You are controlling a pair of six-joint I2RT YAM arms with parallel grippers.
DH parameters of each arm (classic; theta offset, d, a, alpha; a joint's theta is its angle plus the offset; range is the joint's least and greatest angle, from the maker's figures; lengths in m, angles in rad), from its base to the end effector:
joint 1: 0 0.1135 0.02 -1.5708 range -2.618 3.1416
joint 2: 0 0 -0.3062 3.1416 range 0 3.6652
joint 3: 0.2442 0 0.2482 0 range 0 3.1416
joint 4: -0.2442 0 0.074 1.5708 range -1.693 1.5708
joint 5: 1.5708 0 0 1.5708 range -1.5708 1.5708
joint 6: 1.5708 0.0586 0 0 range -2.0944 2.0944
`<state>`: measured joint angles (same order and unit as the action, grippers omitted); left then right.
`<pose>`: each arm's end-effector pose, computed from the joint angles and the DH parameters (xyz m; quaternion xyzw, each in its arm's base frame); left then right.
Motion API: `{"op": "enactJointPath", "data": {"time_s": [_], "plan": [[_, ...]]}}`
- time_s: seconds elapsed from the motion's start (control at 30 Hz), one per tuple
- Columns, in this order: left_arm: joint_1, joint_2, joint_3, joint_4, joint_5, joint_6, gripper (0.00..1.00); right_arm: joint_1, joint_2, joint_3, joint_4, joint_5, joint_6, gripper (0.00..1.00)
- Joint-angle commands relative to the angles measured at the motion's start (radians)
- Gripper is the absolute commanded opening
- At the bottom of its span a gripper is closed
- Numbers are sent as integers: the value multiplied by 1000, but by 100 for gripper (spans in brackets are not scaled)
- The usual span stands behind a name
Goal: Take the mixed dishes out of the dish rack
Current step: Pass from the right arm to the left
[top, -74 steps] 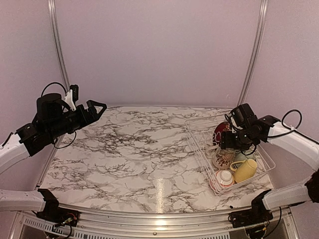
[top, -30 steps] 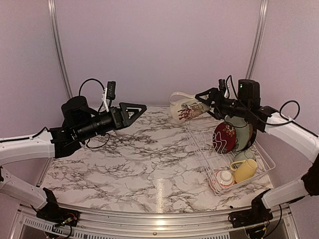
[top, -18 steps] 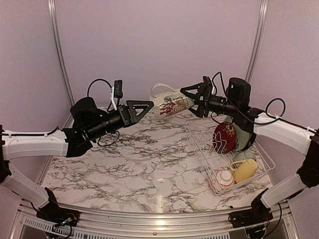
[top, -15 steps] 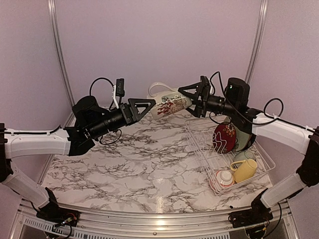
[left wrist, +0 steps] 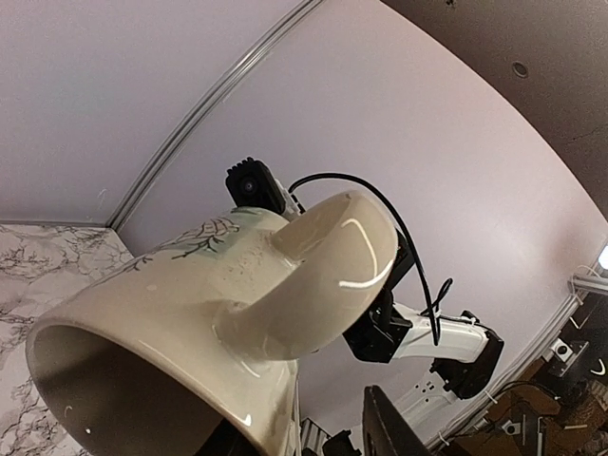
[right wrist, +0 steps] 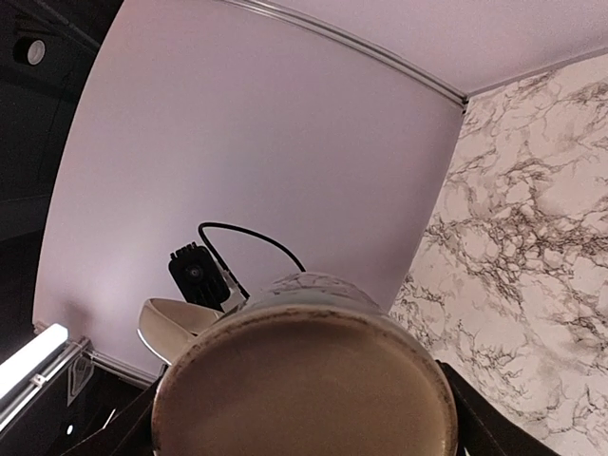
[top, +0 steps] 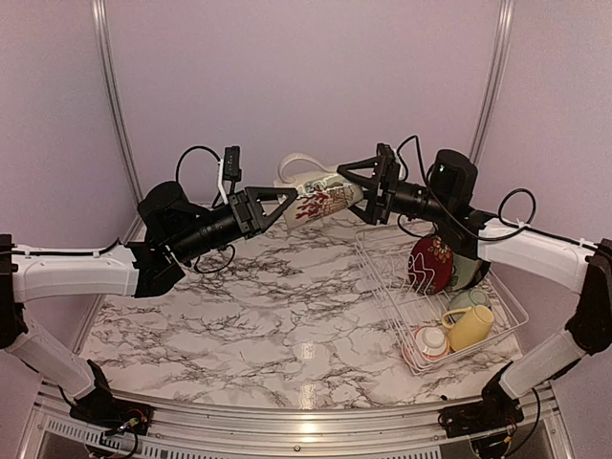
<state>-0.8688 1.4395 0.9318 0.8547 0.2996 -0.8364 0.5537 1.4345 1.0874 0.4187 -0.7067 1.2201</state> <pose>0.2075 -0.2721 0.3966 0.1314 0.5659 -0.6659 0.4680 0.2722 0.2130 0.3998 -0.0303 0.6869 0.6813 0.2511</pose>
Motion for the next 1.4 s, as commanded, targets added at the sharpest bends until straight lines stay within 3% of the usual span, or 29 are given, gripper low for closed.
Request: {"op": "enactJointPath", "data": {"time_s": [0.0, 0.2, 0.43, 0.5, 0.67, 0.7, 0.77, 0.87, 0.9, 1.03, 1.2, 1.37], "plan": [[-2, 5, 17, 63, 44, -12, 36, 7, -9, 15, 168, -23, 29, 0], [-3, 15, 43, 1, 39, -11, 24, 12, -9, 9, 181, -39, 27, 0], [-3, 35, 71, -53, 54, -4, 29, 18, -5, 7, 186, -49, 26, 0], [-3, 35, 71, -60, 48, 0, 24, 17, -3, 5, 191, -51, 27, 0], [-2, 24, 72, -106, 11, 14, 0, 18, -5, 0, 202, -53, 27, 0], [-3, 19, 68, -110, 3, 13, 0, 18, -5, -2, 202, -53, 24, 0], [-2, 4, 54, -111, -13, 12, 0, 18, -6, -7, 198, -50, 10, 7], [0, -28, 33, -121, -39, 7, 0, 18, -14, -13, 162, -39, -45, 30], [0, -41, 28, -138, -49, 7, 0, 18, -19, -12, 135, -30, -75, 46], [7, -117, 22, -260, -116, 36, 0, 18, -51, -6, -40, 47, -234, 81], [28, -218, 15, -441, -196, 81, 0, -5, -61, -30, -158, 101, -335, 95], [49, -312, -18, -527, -249, 90, 0, -59, -62, -118, -33, 35, -263, 99]]}}
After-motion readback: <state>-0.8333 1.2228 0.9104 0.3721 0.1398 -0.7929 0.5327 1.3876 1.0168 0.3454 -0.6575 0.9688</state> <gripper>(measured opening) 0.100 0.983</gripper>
